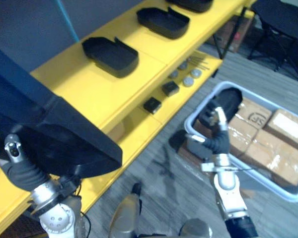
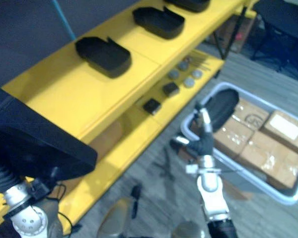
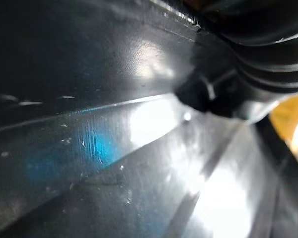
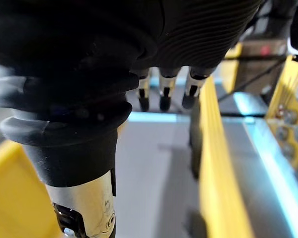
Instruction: Walk over and take plastic housings, then place them on the shelf
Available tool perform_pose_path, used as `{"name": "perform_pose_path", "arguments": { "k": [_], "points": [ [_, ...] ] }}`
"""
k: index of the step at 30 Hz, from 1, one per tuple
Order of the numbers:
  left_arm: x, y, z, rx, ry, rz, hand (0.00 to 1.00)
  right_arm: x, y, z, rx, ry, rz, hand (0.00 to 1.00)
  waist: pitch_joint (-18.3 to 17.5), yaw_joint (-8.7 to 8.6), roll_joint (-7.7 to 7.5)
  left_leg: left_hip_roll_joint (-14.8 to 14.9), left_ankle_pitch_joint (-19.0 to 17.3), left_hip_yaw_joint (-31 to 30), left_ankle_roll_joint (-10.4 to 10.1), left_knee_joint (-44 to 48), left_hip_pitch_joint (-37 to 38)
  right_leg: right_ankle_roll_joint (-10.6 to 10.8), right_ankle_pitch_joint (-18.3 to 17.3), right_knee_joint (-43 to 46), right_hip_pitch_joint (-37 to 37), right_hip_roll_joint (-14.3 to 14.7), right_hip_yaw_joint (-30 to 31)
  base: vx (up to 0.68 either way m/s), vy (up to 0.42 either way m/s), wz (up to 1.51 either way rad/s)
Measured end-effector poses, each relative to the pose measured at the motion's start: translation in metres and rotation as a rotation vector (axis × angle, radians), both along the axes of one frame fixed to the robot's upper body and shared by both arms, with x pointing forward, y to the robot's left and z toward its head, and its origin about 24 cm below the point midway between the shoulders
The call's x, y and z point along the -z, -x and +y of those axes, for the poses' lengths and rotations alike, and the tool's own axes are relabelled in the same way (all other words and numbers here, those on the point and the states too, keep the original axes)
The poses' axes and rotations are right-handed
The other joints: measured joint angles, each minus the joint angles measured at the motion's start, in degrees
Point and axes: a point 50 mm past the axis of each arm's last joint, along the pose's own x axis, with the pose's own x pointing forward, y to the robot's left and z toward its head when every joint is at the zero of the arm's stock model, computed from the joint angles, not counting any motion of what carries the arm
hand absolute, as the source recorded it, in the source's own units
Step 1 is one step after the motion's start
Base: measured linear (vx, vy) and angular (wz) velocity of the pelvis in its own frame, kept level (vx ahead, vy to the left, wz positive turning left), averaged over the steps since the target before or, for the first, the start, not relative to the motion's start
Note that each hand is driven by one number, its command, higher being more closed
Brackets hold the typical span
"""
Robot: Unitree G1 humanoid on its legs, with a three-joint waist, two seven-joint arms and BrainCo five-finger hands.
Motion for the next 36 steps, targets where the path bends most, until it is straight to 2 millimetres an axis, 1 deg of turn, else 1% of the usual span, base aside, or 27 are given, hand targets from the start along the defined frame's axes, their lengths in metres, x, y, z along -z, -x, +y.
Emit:
{"name": "perform_pose_path", "arguments": {
  "k": [1, 2, 3, 5, 6, 7, 8, 10, 11, 12, 13, 14, 15, 16, 17, 18, 19, 20, 21, 22, 24, 25, 27, 30, 32, 33, 36],
  "points": [
    [-0.002, 0.001, 0.002, -0.036, -0.018, -0.006, 1.0, -0.005, -0.002, -0.005, 0.022, 0.002, -0.019, 0.0, -0.58, 0.22, -0.06, -0.52, -0.82, 0.5, 0.98, 0.32, 0.88, -1.91, 2.35, 3.79, -1.4, -1.61, 1.98, 0.24, 0.151, -0.05],
    [-0.004, 0.0, 0.002, -0.053, -0.039, -0.009, 1.0, -0.008, -0.003, -0.008, 0.032, 0.003, -0.03, 0.0, -1.06, 0.36, 0.15, -0.32, -0.89, 0.86, 1.15, -0.04, 1.88, -4.35, 5.21, 7.35, -3.24, -2.26, 3.55, 0.26, 0.207, -0.2],
    [-0.008, 0.0, 0.004, -0.066, -0.068, -0.021, 1.0, -0.014, -0.007, -0.009, 0.034, 0.005, -0.054, 0.0, -1.52, 0.46, 0.42, 0.29, -1.35, 1.34, 1.85, -1.09, 3.54, -6.46, 9.76, 10.13, -5.02, -2.38, 5.5, 0.22, 0.183, -0.25],
    [-0.015, -0.001, 0.007, -0.088, -0.124, -0.038, 1.0, -0.023, -0.011, -0.011, 0.025, 0.007, -0.089, 0.0, -1.97, 0.29, 0.34, 1.33, -1.83, 1.12, 2.62, -3.42, 6.52, -7.56, 16.72, 14.12, -6.95, -2.44, 8.1, 0.26, 0.128, -0.18],
    [-0.022, -0.004, 0.009, -0.086, -0.153, -0.062, 1.0, -0.028, -0.013, -0.015, 0.025, 0.003, -0.107, 0.0, -2.79, 0.07, 0.83, 2.15, -2.56, 0.15, 3.68, -5.14, 8.15, -8.75, 13.9, 16.31, -9.24, -1.81, 9.96, 0.25, 0.067, 0.06],
    [-0.029, -0.009, 0.009, -0.085, -0.161, -0.089, 1.0, -0.034, -0.015, -0.02, 0.023, 0.011, -0.125, 0.0, -4.11, -0.22, 0.24, 3.09, -2.99, -0.78, 3.96, -6.19, 8.97, -8.53, 8.61, 14.92, -11.18, 0.09, 11.53, 0.24, 0.058, 0.16],
    [-0.032, -0.011, 0.01, -0.087, -0.159, -0.099, 1.0, -0.038, -0.016, -0.022, 0.018, 0.022, -0.138, 0.0, -4.31, -0.37, 0.85, 3.56, -3.21, -1.14, 3.87, -6.63, 9.26, -8.58, 7.36, 13.16, -12.27, 1.22, 11.77, 0.22, 0.027, 0.3],
    [-0.037, -0.022, 0.011, -0.088, -0.117, -0.115, 1.0, -0.054, -0.019, -0.031, 0.019, 0.069, -0.192, 0.0, -4.92, -1.15, 0.81, 4.95, -4.44, -3.54, 3.21, -6.81, 9.82, -8.9, 7.0, 2.71, -16.13, 5.67, 15.73, 0.2, -0.012, 0.43],
    [-0.036, -0.025, 0.011, -0.092, -0.109, -0.112, 1.0, -0.057, -0.02, -0.032, 0.018, 0.085, -0.199, 0.0, -4.94, -1.11, 0.79, 5.2, -4.83, -4.24, 2.91, -6.63, 9.79, -8.58, 7.29, 0.4, -17.3, 6.57, 17.44, 0.22, -0.119, 0.67],
    [-0.034, -0.029, 0.013, -0.102, -0.09, -0.091, 1.0, -0.061, -0.02, -0.036, 0.014, 0.115, -0.208, 0.0, -4.96, -1.44, 0.82, 5.71, -5.74, -6.44, 2.06, -5.87, 9.25, -7.33, 8.12, -3.82, -18.84, 8.07, 20.27, 0.19, -0.151, 0.71],
    [-0.033, -0.031, 0.013, -0.105, -0.082, -0.08, 1.0, -0.063, -0.02, -0.037, 0.013, 0.128, -0.212, 0.0, -5.02, -1.86, 0.72, 5.84, -6.26, -7.77, 1.6, -5.07, 8.68, -6.51, 8.63, -5.95, -19.18, 8.66, 21.3, 0.23, -0.25, 1.19],
    [-0.029, -0.033, 0.014, -0.108, -0.071, -0.052, 1.0, -0.067, -0.02, -0.038, 0.006, 0.148, -0.214, 0.0, -5.43, -2.58, 0.06, 5.64, -7.29, -10.6, 0.36, -3.38, 7.68, -5.44, 9.31, -8.85, -19.24, 9.41, 23.1, 0.22, -0.311, 1.3],
    [-0.025, -0.035, 0.014, -0.107, -0.065, -0.023, 1.0, -0.068, -0.021, -0.04, 0.007, 0.153, -0.214, 0.0, -6.23, -2.29, -1.26, 5.22, -8.33, -12.82, -1.26, -2.66, 7.58, -5.65, 9.79, -10.63, -18.52, 9.76, 23.48, 0.24, -0.355, 1.24],
    [-0.024, -0.034, 0.015, -0.108, -0.067, -0.012, 1.0, -0.068, -0.021, -0.04, 0.0, 0.147, -0.21, 0.0, -6.9, -1.9, -2.29, 4.84, -8.44, -13.2, -1.91, -2.82, 7.64, -6.42, 10.72, -11.27, -18.18, 9.63, 23.16, 0.27, -0.447, 1.22],
    [-0.017, -0.033, 0.014, -0.112, -0.039, 0.017, 1.0, -0.072, -0.022, -0.042, -0.021, 0.146, -0.21, 0.0, -7.58, -1.89, -2.32, 5.45, -8.53, -12.93, -3.76, -2.71, 7.21, -4.13, 15.37, -10.36, -17.09, 9.45, 21.75, 0.26, -0.443, 1.24],
    [-0.006, -0.031, 0.01, -0.106, 0.008, 0.06, 1.0, -0.074, -0.022, -0.047, -0.038, 0.129, -0.205, 0.0, -8.42, -2.08, 0.48, 8.56, -7.06, -7.71, -4.38, -3.1, 6.44, -5.88, 14.52, -10.43, -15.52, 10.9, 17.7, 0.26, -0.415, 1.27],
    [-0.002, -0.03, 0.007, -0.097, 0.022, 0.075, 1.0, -0.075, -0.023, -0.049, -0.044, 0.121, -0.204, 0.0, -8.71, -2.17, 1.55, 9.78, -6.05, -4.41, -4.52, -3.64, 6.26, -6.31, 14.27, -10.98, -14.66, 11.35, 15.99, 0.22, -0.322, 1.23],
    [0.002, -0.031, 0.003, -0.074, 0.034, 0.091, 1.0, -0.075, -0.023, -0.054, -0.038, 0.106, -0.189, 0.0, -9.18, -2.49, 3.03, 11.34, -3.26, 1.48, -4.43, -5.73, 6.28, -6.62, 14.1, -12.14, -12.68, 11.87, 12.4, 0.18, -0.277, 1.35],
    [0.0, -0.033, -0.002, -0.035, 0.02, 0.088, 1.0, -0.073, -0.021, -0.059, -0.029, 0.094, -0.176, 0.0, -9.59, -3.22, 3.71, 11.6, -0.2, 6.34, -4.08, -8.71, 7.52, -7.34, 13.66, -12.95, -10.11, 12.05, 8.88, 0.16, -0.26, 1.35],
    [-0.002, -0.033, -0.004, -0.018, 0.009, 0.081, 1.0, -0.073, -0.021, -0.06, -0.03, 0.092, -0.176, 0.0, -9.75, -3.37, 3.98, 11.67, 0.97, 7.89, -3.89, -10.29, 8.65, -7.42, 13.61, -13.14, -8.87, 12.24, 7.69, 0.16, -0.208, 1.04],
    [-0.01, -0.03, -0.009, 0.002, -0.02, 0.041, 1.0, -0.078, -0.02, -0.055, -0.062, 0.097, -0.202, 0.0, -9.86, -2.81, 4.15, 11.58, 3.37, 9.33, -3.7, -13.51, 11.73, -7.59, 13.49, -13.27, -6.4, 12.55, 6.89, 0.16, -0.139, 0.39],
    [-0.013, -0.028, -0.008, -0.005, -0.024, 0.026, 1.0, -0.083, -0.019, -0.05, -0.089, 0.112, -0.233, 0.0, -9.95, -2.26, 4.29, 11.52, 3.37, 9.44, -3.68, -13.55, 12.35, -7.57, 13.49, -13.44, -5.76, 12.51, 6.73, 0.11, -0.071, 0.07],
    [-0.014, -0.027, -0.006, -0.022, -0.03, 0.027, 1.0, -0.089, -0.017, -0.043, -0.129, 0.116, -0.271, 0.0, -9.97, -2.19, 4.29, 10.56, 3.34, 9.35, -3.63, -13.92, 12.92, -7.53, 13.47, -14.42, -4.63, 11.99, 5.93, 0.05, -0.014, 0.07],
    [-0.012, -0.03, -0.002, -0.054, -0.054, 0.077, 1.0, -0.096, -0.018, -0.033, -0.19, 0.063, -0.341, 0.0, -9.77, -2.27, 3.7, 9.4, 3.2, 8.92, -3.37, -15.94, 13.01, -7.35, 13.53, -15.75, -4.12, 11.48, 4.12, 0.0, 0.03, 0.22],
    [-0.007, -0.033, 0.001, -0.074, -0.067, 0.135, 1.0, -0.096, -0.02, -0.025, -0.219, 0.025, -0.358, 0.0, -9.5, -2.16, 3.27, 8.34, 3.31, 7.13, -3.21, -16.53, 13.8, -6.64, 13.36, -16.23, -1.96, 10.67, 2.31, -0.01, 0.048, 0.52],
    [-0.003, -0.031, 0.004, -0.088, -0.066, 0.167, 1.0, -0.095, -0.022, -0.016, -0.25, 0.014, -0.358, 0.0, -9.74, -1.95, 2.85, 7.67, 3.56, 5.93, -2.84, -17.16, 14.51, -6.05, 12.96, -16.36, -0.48, 9.99, 0.99, -0.02, 0.015, 0.54],
    [0.001, -0.021, 0.02, -0.158, -0.088, 0.208, 1.0, -0.095, -0.025, 0.006, -0.312, 0.063, -0.351, 0.0, -10.07, 0.41, 2.34, 6.68, 3.94, 5.05, -2.14, -18.31, 14.46, -5.04, 12.22, -17.25, 0.43, 9.65, -0.33, -0.06, -0.004, 0.32]
  ]
}}
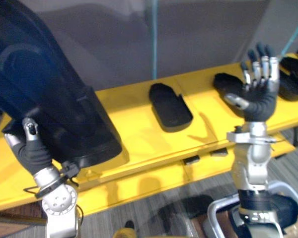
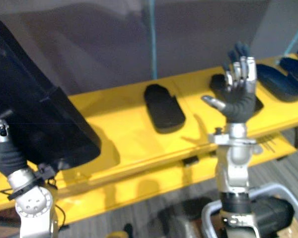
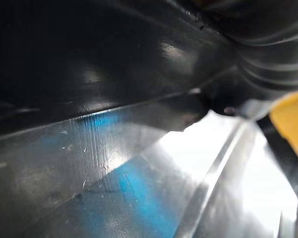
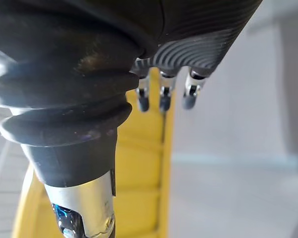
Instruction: Walk over and take plastic housings, then place them on the shelf
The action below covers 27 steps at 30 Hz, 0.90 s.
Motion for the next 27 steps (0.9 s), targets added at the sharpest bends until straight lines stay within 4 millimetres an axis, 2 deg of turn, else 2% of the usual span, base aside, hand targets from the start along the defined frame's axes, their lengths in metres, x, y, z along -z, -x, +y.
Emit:
{"name": "perform_pose_path", "arguments": {
  "k": [4, 8, 10, 12, 13, 14, 16, 17, 19, 23, 25, 27],
  "points": [
    [0.004, 0.01, 0.012, -0.032, -0.035, 0.056, 1.0, 0.006, -0.001, 0.009, 0.016, 0.062, 0.024, 0.0, -0.01, 0.4, 0.01, -0.28, 1.16, -0.71, 0.47, -1.61, -0.42, 0.41, -0.15, -0.14, -0.14, -0.04, -0.75, -0.07, -0.015, 0.17],
    [-0.003, 0.007, 0.018, -0.002, -0.12, 0.105, 1.0, 0.026, 0.007, -0.001, 0.065, 0.074, 0.104, 0.0, -0.2, -0.15, 0.03, -0.05, 1.28, 1.98, 0.33, -1.62, 0.27, 1.0, 0.28, -0.23, -1.26, -0.07, 1.88, -0.03, -0.006, -0.27],
    [0.001, -0.002, 0.024, 0.005, -0.124, 0.166, 1.0, 0.036, 0.014, -0.013, 0.109, 0.067, 0.151, 0.0, -0.75, -1.51, 0.55, -0.09, 1.27, 2.75, 0.34, -1.62, 0.22, 1.1, 0.79, -0.78, -1.58, -0.04, 2.48, -0.01, -0.008, -0.31],
    [0.021, -0.019, 0.039, -0.012, -0.082, 0.315, 1.0, 0.044, 0.019, -0.022, 0.143, 0.065, 0.196, 0.0, -2.03, -2.79, 1.47, 0.06, 1.26, 5.01, 0.34, -1.64, 0.21, 1.03, 1.25, -0.93, -2.92, 0.02, 4.45, 0.0, 0.007, -0.41],
    [0.037, -0.03, 0.051, -0.027, -0.038, 0.422, 1.0, 0.047, 0.02, -0.025, 0.15, 0.071, 0.22, 0.0, -2.5, -3.55, 1.97, 0.2, 1.26, 5.96, 0.34, -1.64, 0.35, 0.96, 1.45, -1.02, -3.34, 0.12, 5.24, 0.0, -0.01, -0.33],
    [0.048, -0.038, 0.059, -0.032, 0.003, 0.493, 1.0, 0.05, 0.021, -0.027, 0.157, 0.075, 0.234, 0.0, -2.64, -4.74, 2.19, 0.3, 1.26, 6.02, 0.34, -1.64, 0.35, 0.93, 1.49, -1.05, -3.4, 0.24, 5.37, 0.0, -0.019, -0.25],
    [0.077, -0.054, 0.08, -0.064, 0.116, 0.657, 1.0, 0.053, 0.027, -0.034, 0.146, 0.085, 0.251, 0.0, -2.79, -5.48, 2.24, 1.07, 1.25, 8.38, 0.31, -1.64, 0.22, 0.42, 1.84, -0.82, -5.37, 0.78, 7.78, -0.03, -0.017, -0.42],
    [0.079, -0.055, 0.082, -0.069, 0.127, 0.674, 1.0, 0.053, 0.028, -0.034, 0.146, 0.091, 0.249, 0.0, -2.78, -5.55, 2.26, 1.14, 1.25, 8.64, 0.31, -1.63, 0.18, 0.37, 1.89, -0.83, -5.57, 0.85, 7.99, -0.03, -0.016, -0.45],
    [0.101, -0.064, 0.101, -0.119, 0.212, 0.827, 1.0, 0.05, 0.036, -0.038, 0.14, 0.139, 0.235, 0.0, -2.8, -7.55, 2.23, 1.22, 1.26, 8.94, 0.3, -1.63, -0.46, 0.3, 2.13, -0.72, -6.56, 0.98, 8.51, -0.02, -0.017, -0.13],
    [0.114, -0.07, 0.122, -0.181, 0.297, 0.977, 1.0, 0.06, 0.04, -0.032, 0.093, 0.168, 0.29, 0.0, -2.82, -7.98, 2.21, 1.21, 1.25, 11.1, 0.31, -1.62, -0.64, 0.28, 2.31, 0.04, -8.81, 0.9, 11.11, -0.02, 0.01, -0.28],
    [0.109, -0.077, 0.13, -0.205, 0.316, 0.996, 1.0, 0.077, 0.045, -0.022, 0.034, 0.186, 0.374, 0.0, -2.75, -8.31, 2.33, 1.13, 1.25, 11.61, 0.32, -1.62, -0.73, 0.28, 2.31, 0.41, -9.45, 0.76, 11.73, -0.01, 0.003, -0.12],
    [0.101, -0.081, 0.138, -0.213, 0.314, 1.004, 1.0, 0.084, 0.047, -0.015, -0.002, 0.194, 0.407, 0.0, -2.67, -8.81, 2.47, 1.05, 1.24, 11.96, 0.33, -1.61, -0.81, 0.27, 2.29, 0.73, -10.01, 0.67, 12.24, -0.02, 0.009, -0.11]
  ]
}}
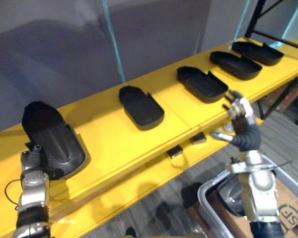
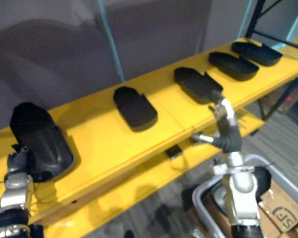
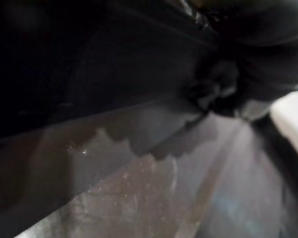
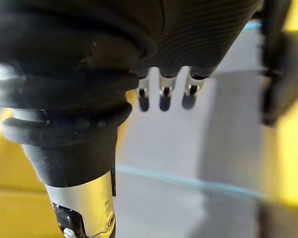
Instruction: Walk over and take plastic housings, then place them on the shelf
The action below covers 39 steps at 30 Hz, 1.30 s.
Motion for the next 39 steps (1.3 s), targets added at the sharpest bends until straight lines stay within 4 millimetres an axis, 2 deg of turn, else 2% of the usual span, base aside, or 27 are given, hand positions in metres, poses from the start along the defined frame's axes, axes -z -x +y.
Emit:
{"name": "perform_pose_path", "arguments": {
  "k": [4, 8, 17, 28, 39],
  "points": [
    [-0.012, -0.009, 0.01, 0.017, 0.0, 0.024, 1.0, 0.002, 0.0, 0.003, -0.016, -0.001, 0.011, 0.0, 0.0, -0.51, 0.24, -0.03, -0.01, 1.27, 0.03, 0.01, -1.06, -0.09, -0.09, 1.36, -2.57, -0.18, 1.66, -0.03, 0.011, -0.16],
    [-0.005, -0.021, -0.001, 0.132, 0.005, 0.132, 1.0, 0.007, 0.002, 0.004, -0.022, 0.003, 0.044, 0.0, 0.16, -0.85, 0.53, -0.03, -0.02, 2.16, 0.03, 0.02, -0.79, -0.52, -0.48, 2.64, -3.65, -0.28, 2.83, 0.0, 0.0, -0.12],
    [0.002, -0.022, -0.003, 0.239, 0.032, 0.269, 1.0, 0.011, 0.004, 0.004, -0.023, 0.002, 0.06, 0.0, 0.63, -2.09, 1.3, 0.19, -0.04, 3.36, 0.03, 0.54, -0.79, -0.85, -0.76, 4.12, -5.07, -0.21, 4.32, -0.01, -0.002, -0.07],
    [0.005, -0.012, 0.012, 0.157, 0.055, 0.382, 1.0, 0.012, 0.005, 0.001, 0.007, -0.008, 0.071, 0.0, 0.74, -2.36, 1.32, 0.45, -0.26, 4.75, -0.04, 0.88, -0.84, -0.87, -0.85, 4.51, -6.07, 0.04, 5.73, -0.02, 0.0, -0.05],
    [-0.001, -0.014, 0.016, 0.038, 0.042, 0.309, 1.0, 0.007, 0.005, -0.007, 0.044, -0.007, 0.052, 0.0, 1.54, -3.58, 0.6, 0.54, -0.4, 5.09, -0.23, 0.86, -0.65, -0.79, -0.76, 4.34, -6.06, 0.24, 6.03, 0.0, -0.001, -0.01]
  ]
}}
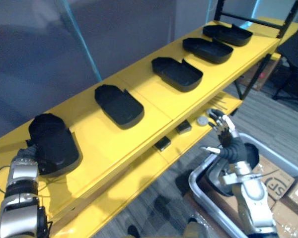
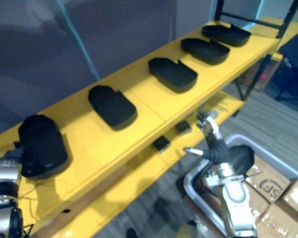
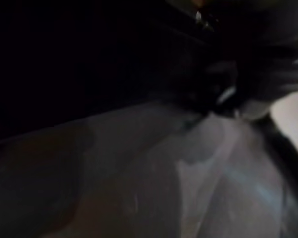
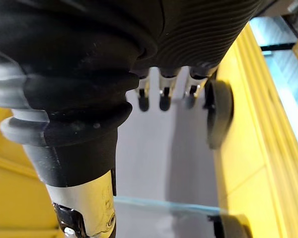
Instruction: Walk over and take plastic housings, then place them on the shelf
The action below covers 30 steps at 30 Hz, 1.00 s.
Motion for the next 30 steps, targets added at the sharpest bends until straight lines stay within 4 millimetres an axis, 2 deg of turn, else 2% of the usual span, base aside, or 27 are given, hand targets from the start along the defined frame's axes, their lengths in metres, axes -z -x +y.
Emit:
{"name": "perform_pose_path", "arguments": {
  "k": [12, 13, 30],
  "points": [
    [0.011, 0.002, -0.006, -0.093, 0.046, -0.052, 1.0, -0.005, 0.005, -0.01, 0.041, 0.006, -0.013, 0.0, 1.81, -0.5, 0.0, 0.48, -0.46, 1.3, -0.24, 0.07, 0.87, -0.04, 0.53, -1.24, 0.56, 0.79, 0.98, 0.0, -0.002, -0.05],
    [0.012, 0.003, -0.006, -0.094, 0.046, -0.05, 0.0, -0.007, 0.005, -0.01, 0.036, 0.009, -0.017, 0.0, 1.82, -0.65, 0.0, 0.46, -0.47, 1.34, -0.23, 0.09, 0.87, -0.02, 0.59, -1.44, 0.61, 0.81, 1.02, 0.0, 0.0, 0.0],
    [0.008, 0.004, -0.002, -0.114, -0.023, -0.047, 0.0, -0.005, 0.004, -0.01, 0.028, -0.002, -0.001, 0.0, 2.17, -0.99, 0.62, 0.56, -0.57, 1.35, -0.16, 0.26, 0.98, 0.01, 0.72, -1.87, 1.0, 0.93, 0.96, 0.0, 0.0, 0.0]
  ]
}}
